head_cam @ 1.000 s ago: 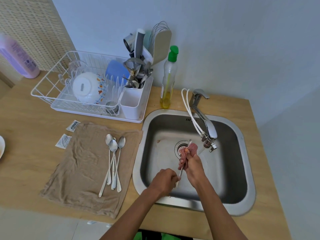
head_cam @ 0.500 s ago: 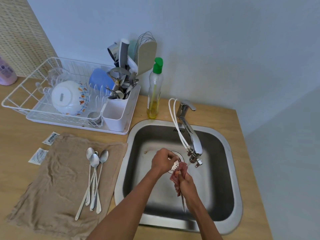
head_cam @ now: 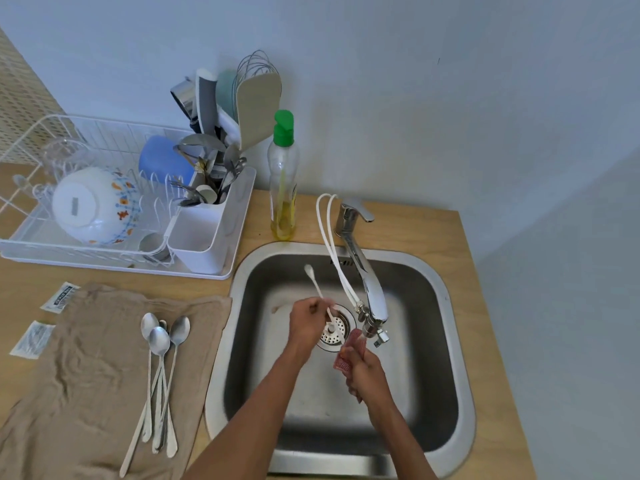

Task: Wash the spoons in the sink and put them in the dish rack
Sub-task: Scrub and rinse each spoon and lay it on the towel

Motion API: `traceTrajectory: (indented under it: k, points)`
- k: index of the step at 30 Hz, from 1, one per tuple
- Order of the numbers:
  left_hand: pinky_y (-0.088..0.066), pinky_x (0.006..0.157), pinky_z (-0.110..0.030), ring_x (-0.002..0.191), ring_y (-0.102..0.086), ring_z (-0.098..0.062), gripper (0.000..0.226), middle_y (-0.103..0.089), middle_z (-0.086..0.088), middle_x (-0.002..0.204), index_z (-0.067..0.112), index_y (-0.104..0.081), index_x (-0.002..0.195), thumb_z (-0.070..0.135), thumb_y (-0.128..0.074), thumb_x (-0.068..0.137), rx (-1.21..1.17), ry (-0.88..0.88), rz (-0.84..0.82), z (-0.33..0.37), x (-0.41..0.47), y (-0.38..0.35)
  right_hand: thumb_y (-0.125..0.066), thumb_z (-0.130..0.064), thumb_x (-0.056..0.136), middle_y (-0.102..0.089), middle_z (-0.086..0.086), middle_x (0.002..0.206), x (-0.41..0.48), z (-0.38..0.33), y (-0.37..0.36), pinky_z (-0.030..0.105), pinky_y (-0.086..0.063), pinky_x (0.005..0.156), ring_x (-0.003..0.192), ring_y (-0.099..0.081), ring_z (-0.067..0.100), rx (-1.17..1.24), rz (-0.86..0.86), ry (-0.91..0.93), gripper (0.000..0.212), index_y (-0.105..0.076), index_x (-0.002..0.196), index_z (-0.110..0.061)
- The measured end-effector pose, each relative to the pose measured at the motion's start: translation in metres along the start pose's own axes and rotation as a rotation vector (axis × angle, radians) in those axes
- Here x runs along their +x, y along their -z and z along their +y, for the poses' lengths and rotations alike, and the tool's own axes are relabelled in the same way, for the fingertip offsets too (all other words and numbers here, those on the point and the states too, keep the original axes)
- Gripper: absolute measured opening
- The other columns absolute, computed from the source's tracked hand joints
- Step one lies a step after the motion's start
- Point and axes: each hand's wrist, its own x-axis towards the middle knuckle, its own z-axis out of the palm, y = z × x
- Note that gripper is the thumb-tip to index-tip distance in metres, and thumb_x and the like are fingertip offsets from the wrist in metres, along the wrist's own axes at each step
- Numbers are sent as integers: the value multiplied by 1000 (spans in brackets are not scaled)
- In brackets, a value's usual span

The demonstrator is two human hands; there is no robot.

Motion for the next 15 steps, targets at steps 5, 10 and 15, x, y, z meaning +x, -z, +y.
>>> traceTrajectory:
  k: [5, 10, 15]
  points:
    - [-59, 56, -34, 49, -65, -19, 25, -57, -8, 62, 9, -66, 95, 18, -45, 104, 50, -32, 111, 16, 12, 41, -50, -54, 93, -48, 1, 55, 4, -4, 1, 22, -22, 41, 39, -32, 13, 206, 41, -147, 43, -52, 66, -21]
    - [-37, 40, -21, 42, -45, -14, 29, -53, -6, 60, 12, -69, 91, 20, -44, 103, 176, 108, 2, -17, -3, 45, -48, -45, 97, -41, -1, 46, 16, -19, -7, 19, -17, 42, 36, -27, 12, 309, 27, -213, 38, -49, 71, -17]
    - [-26, 41, -17, 48, -38, -11, 30, -53, -4, 67, 14, -64, 106, 6, -35, 99, 194, 304, -123, -34, -27, 26, -49, -34, 101, -38, -1, 48, 21, -27, -7, 16, -13, 41, 34, -23, 10, 369, -10, -180, 35, -47, 69, -20]
